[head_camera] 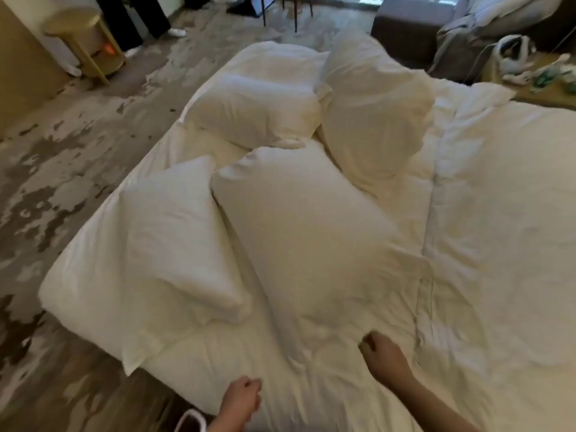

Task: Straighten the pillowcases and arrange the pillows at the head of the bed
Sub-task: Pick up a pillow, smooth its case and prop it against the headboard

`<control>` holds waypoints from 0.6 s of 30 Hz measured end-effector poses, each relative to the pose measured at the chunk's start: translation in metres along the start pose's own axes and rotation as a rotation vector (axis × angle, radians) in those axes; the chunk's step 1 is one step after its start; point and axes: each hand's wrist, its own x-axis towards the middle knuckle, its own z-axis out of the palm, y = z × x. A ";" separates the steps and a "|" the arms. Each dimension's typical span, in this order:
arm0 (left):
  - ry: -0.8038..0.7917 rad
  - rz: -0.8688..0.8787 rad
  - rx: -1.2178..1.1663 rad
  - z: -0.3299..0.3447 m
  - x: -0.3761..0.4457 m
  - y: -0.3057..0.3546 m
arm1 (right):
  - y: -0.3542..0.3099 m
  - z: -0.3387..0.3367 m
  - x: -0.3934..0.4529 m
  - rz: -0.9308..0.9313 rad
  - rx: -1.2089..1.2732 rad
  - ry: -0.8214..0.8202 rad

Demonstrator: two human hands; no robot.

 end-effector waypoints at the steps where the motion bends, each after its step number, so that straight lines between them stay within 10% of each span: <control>1: -0.001 0.036 -0.010 0.010 0.004 0.012 | -0.011 -0.011 0.018 -0.084 -0.006 0.071; 6: 0.011 0.125 -0.081 0.040 0.008 0.089 | -0.083 -0.062 0.078 -0.265 -0.068 0.249; 18: 0.062 0.107 -0.268 0.018 0.123 0.218 | -0.154 -0.034 0.178 -0.069 -0.217 0.033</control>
